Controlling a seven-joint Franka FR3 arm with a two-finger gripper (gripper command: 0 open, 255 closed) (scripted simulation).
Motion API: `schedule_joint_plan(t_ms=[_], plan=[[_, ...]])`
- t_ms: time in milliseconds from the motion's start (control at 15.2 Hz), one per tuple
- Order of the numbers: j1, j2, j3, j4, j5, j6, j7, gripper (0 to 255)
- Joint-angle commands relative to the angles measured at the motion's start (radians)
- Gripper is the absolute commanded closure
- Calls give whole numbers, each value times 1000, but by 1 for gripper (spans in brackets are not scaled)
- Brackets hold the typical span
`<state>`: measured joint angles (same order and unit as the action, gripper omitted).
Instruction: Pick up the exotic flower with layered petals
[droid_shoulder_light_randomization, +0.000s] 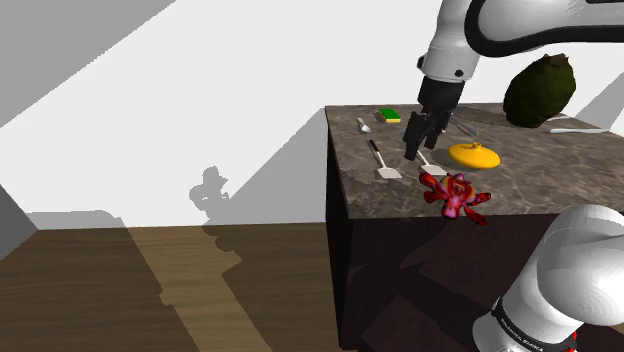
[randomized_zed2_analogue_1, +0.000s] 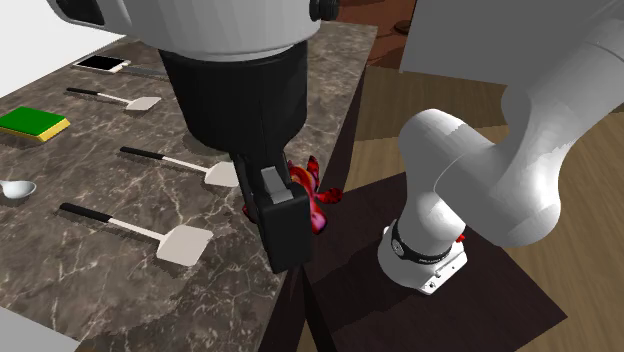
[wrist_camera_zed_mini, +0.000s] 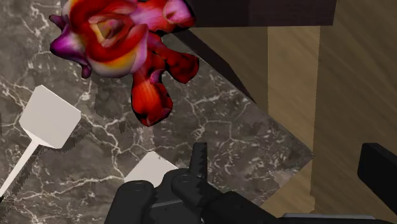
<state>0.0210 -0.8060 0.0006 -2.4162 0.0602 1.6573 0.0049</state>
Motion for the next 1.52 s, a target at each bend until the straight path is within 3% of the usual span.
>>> schedule_joint_plan(t_ms=[0, 660, 1254, 1320, 1452], plan=[[0, 0, 0, 0, 0, 0, 0, 0], [-36, 0, -193, -218, -154, 292, -312, 0], [-41, 17, -206, -310, -165, 401, -315, 0], [-41, 13, -205, -311, -164, 398, -314, 255], [-41, 13, -205, -311, -164, 398, -315, 255]])
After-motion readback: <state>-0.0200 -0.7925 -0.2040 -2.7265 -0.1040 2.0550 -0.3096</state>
